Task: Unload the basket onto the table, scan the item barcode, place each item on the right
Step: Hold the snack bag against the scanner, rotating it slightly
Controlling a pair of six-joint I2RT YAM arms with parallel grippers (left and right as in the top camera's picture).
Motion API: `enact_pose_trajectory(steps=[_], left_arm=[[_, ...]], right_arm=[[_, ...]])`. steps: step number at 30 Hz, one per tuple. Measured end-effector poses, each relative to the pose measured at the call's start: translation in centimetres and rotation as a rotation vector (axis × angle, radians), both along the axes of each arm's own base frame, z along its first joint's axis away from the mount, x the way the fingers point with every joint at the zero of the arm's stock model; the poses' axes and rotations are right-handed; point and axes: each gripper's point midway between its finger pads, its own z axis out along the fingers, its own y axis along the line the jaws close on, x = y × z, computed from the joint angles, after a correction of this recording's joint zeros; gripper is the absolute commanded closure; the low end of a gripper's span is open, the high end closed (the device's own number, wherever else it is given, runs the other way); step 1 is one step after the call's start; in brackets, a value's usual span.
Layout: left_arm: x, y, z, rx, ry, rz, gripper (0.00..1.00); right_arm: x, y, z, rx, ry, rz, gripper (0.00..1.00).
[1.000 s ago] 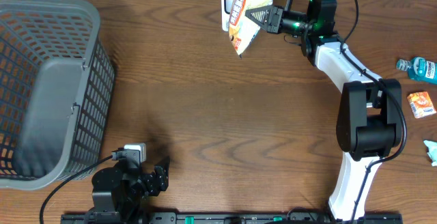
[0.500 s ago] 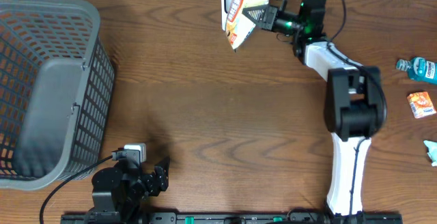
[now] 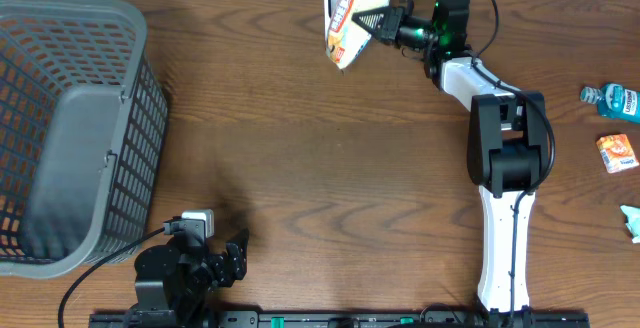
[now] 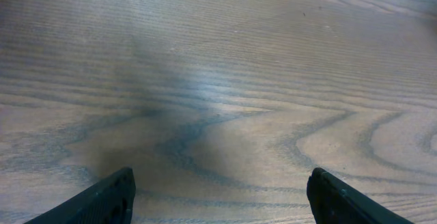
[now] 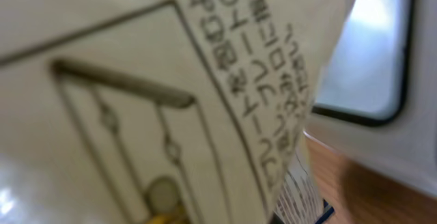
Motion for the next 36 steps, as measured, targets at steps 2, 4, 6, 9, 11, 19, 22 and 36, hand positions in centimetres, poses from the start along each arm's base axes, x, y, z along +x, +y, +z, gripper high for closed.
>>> enact_pose_trajectory(steps=[2, 4, 6, 9, 11, 19, 22, 36], left_arm=[[0.0, 0.0, 0.0, 0.0, 0.0, 0.0, 0.2], [0.0, 0.0, 0.0, 0.0, 0.0, 0.0, 0.19], [0.0, 0.0, 0.0, 0.0, 0.0, 0.0, 0.2], [0.0, 0.0, 0.0, 0.0, 0.0, 0.0, 0.2], [0.0, 0.0, 0.0, 0.0, 0.0, 0.0, 0.2], [0.0, 0.0, 0.0, 0.0, 0.0, 0.0, 0.19], [0.0, 0.0, 0.0, 0.0, 0.0, 0.0, 0.2], [0.0, 0.0, 0.0, 0.0, 0.0, 0.0, 0.2]], right_arm=[[-0.1, -0.2, -0.9, -0.01, 0.04, -0.002, 0.99], [-0.2, -0.4, -1.4, -0.014, 0.047, 0.0, 0.99], [-0.3, -0.4, -1.7, -0.013, 0.046, 0.01, 0.99], [-0.5, -0.4, -2.1, -0.009, 0.046, 0.029, 0.99], [-0.9, -0.2, -2.6, -0.005, 0.055, 0.049, 0.99], [-2.0, 0.6, -7.6, -0.001, 0.171, 0.097, 0.99], [-2.3, 0.5, -8.9, -0.009, 0.226, 0.088, 0.99], [-1.9, 0.4, -9.4, -0.069, 0.243, 0.06, 0.99]])
